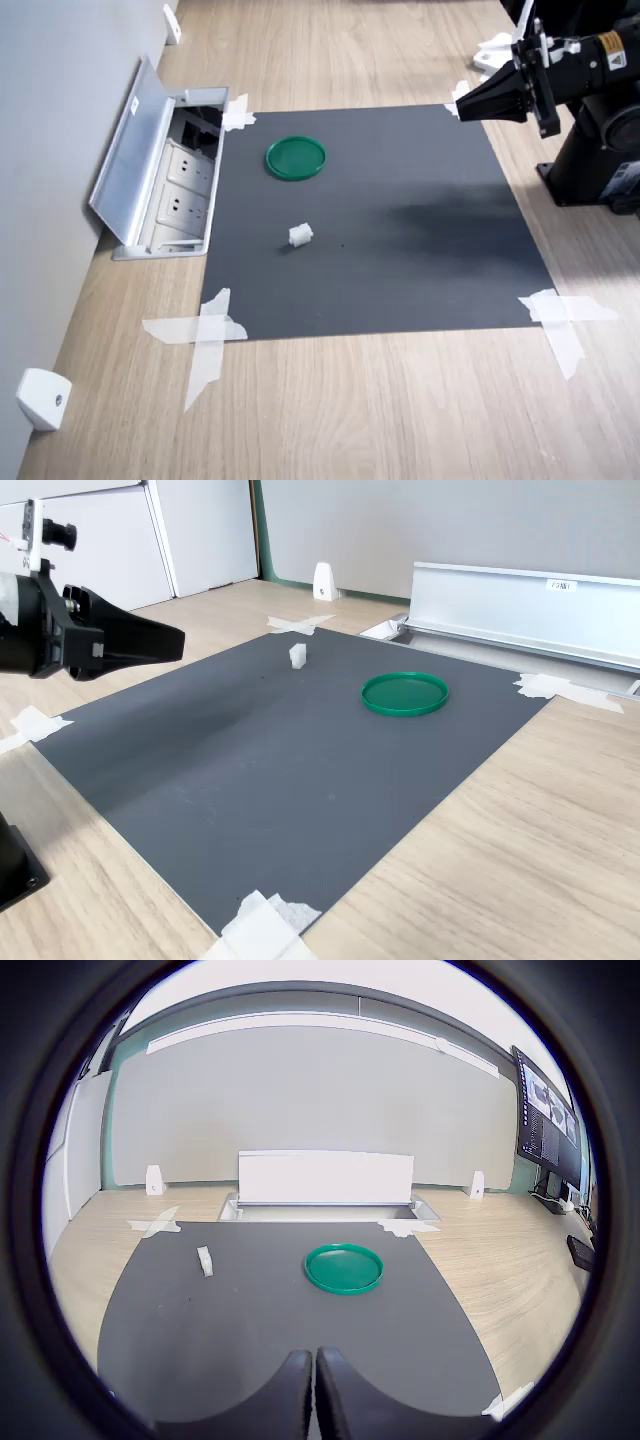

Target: Grasp a white terminal and put it on the green lid.

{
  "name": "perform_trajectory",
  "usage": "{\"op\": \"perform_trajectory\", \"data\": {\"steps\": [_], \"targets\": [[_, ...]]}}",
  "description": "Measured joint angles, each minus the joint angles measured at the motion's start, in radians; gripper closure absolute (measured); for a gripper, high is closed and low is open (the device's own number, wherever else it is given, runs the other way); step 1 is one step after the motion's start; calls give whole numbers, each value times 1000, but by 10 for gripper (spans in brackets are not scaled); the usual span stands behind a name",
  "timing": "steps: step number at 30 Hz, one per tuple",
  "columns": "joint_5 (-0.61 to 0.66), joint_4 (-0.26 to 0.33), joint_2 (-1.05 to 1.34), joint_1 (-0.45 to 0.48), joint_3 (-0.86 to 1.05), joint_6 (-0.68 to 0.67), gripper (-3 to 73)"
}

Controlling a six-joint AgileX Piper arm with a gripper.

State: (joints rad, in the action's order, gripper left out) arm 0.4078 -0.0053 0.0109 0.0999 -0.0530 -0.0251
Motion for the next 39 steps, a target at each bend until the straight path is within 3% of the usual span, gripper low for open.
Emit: {"op": "perform_trajectory", "data": {"steps": [27, 33, 39], "targets": [[-34, -2, 0, 0, -7, -2, 703], [-16, -6, -113, 0, -131, -4, 703], [133, -42, -284, 0, -313, -5, 703]]}}
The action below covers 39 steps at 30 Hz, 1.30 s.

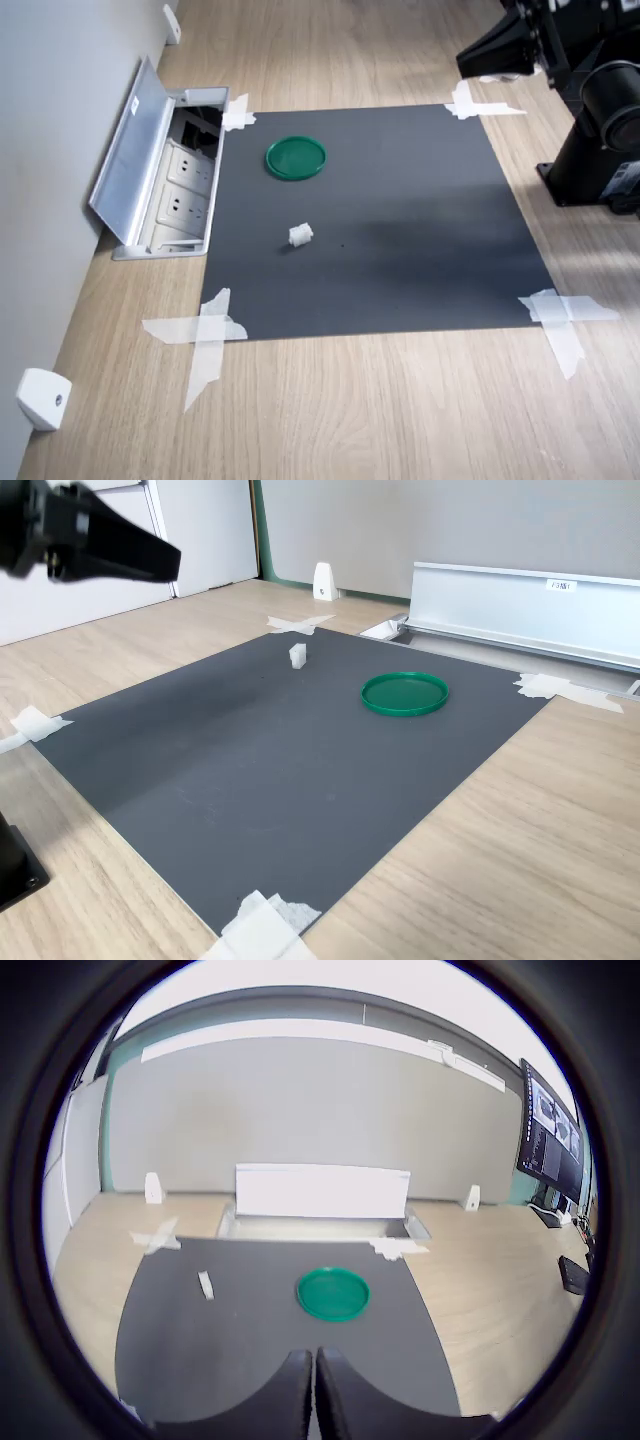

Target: Grasp a white terminal and put it on the green lid.

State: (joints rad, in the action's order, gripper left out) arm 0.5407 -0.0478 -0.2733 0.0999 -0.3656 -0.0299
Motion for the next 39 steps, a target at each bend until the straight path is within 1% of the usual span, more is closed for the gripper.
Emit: {"op": "perform_trajectory", "data": {"steps": [2, 5, 9, 12, 16, 19, 22, 25, 27, 30, 35, 37, 39], "targets": [[49, -5, -43, 0, -55, -2, 703], [88, -9, -106, 0, -119, -24, 703], [148, 5, -184, 0, -182, -141, 703], [191, 58, -263, 0, -208, -227, 703], [227, 157, -432, 0, -243, -342, 703], [273, 227, -589, 0, -294, -457, 703], [305, 275, -736, 0, -363, -543, 701], [335, 290, -881, 0, -451, -585, 677], [362, 293, -982, 0, -518, -604, 638], [411, 293, -1117, 0, -637, -617, 535], [443, 296, -1251, -5, -795, -619, 264], [446, 274, -1290, -26, -844, -613, 168], [456, 240, -1322, -65, -879, -589, 104]]}}
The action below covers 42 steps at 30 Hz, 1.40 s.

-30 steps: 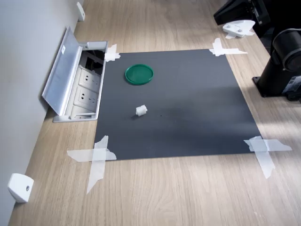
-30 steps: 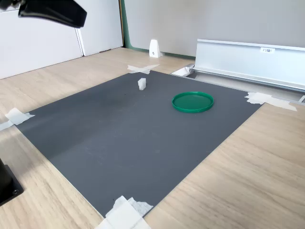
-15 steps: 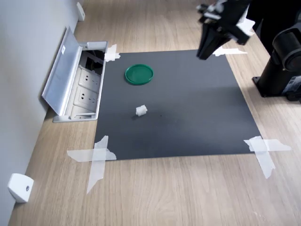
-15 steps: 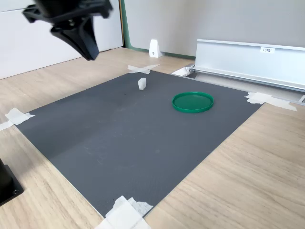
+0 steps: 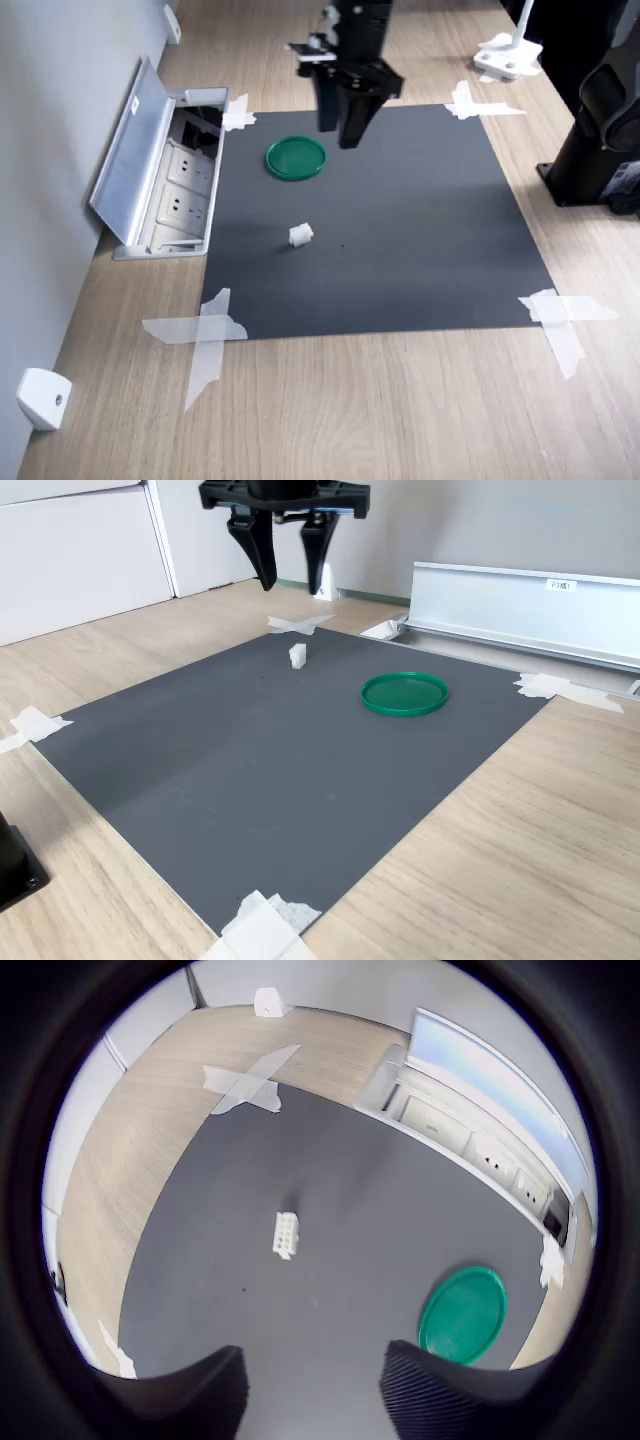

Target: Grasp a white terminal and put it on the green lid.

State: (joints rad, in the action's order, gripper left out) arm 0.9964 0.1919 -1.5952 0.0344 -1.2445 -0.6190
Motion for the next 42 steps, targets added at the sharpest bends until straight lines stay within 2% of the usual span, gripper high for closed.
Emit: {"op": "perform_trajectory", "data": {"steps": [3, 11, 15, 22, 34, 38, 42], "targets": [[19, -43, -45, -76, -36, 54, 51], [13, -49, -149, -174, -97, 137, 36], [-15, -54, -209, -182, -108, 159, 35], [-54, -95, -282, -182, -112, 197, 35], [-105, -97, -343, -182, -113, 214, 37], [-115, -93, -348, -182, -113, 215, 91], [-109, -86, -366, -182, -113, 215, 218]]}}
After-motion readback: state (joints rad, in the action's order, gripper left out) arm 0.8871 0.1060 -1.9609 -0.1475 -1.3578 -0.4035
